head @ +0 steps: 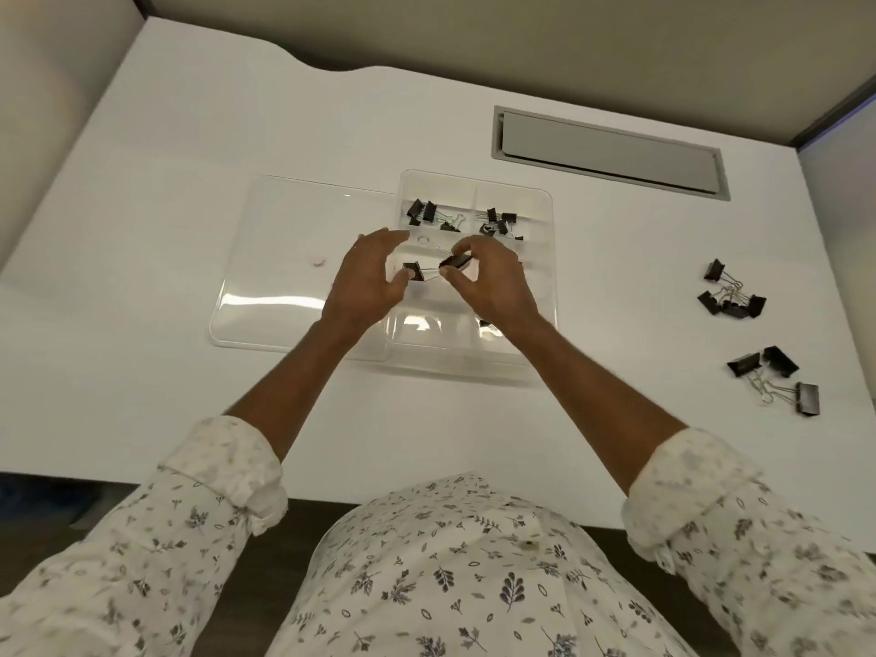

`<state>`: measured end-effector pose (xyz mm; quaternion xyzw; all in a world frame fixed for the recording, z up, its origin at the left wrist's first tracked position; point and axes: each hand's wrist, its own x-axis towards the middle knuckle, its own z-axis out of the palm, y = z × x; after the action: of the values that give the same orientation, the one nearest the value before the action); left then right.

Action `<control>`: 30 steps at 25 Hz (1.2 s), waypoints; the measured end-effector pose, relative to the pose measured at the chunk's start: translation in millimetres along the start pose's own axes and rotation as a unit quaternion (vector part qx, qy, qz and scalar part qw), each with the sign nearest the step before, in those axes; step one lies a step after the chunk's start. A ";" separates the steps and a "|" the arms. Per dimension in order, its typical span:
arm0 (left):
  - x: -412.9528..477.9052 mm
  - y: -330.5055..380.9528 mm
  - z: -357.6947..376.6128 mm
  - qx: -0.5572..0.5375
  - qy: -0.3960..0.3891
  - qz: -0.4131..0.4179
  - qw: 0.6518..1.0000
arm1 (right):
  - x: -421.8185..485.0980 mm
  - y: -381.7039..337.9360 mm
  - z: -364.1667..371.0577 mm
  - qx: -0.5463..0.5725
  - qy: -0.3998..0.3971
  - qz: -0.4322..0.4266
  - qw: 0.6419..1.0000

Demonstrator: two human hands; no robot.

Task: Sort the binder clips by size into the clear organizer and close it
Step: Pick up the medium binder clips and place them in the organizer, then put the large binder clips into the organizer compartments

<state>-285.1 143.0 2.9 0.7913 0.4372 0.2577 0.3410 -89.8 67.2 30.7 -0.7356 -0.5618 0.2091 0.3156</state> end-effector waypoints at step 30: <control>-32.4 193.1 222.5 0.034 -0.204 0.182 0.961 | -214.4 233.2 -182.6 -0.060 0.235 0.145 0.959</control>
<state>-44.0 -29.4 5.8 0.9043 0.2155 0.1338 0.3434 132.7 -219.7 -12.2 -0.8552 -0.3702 0.0396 0.3607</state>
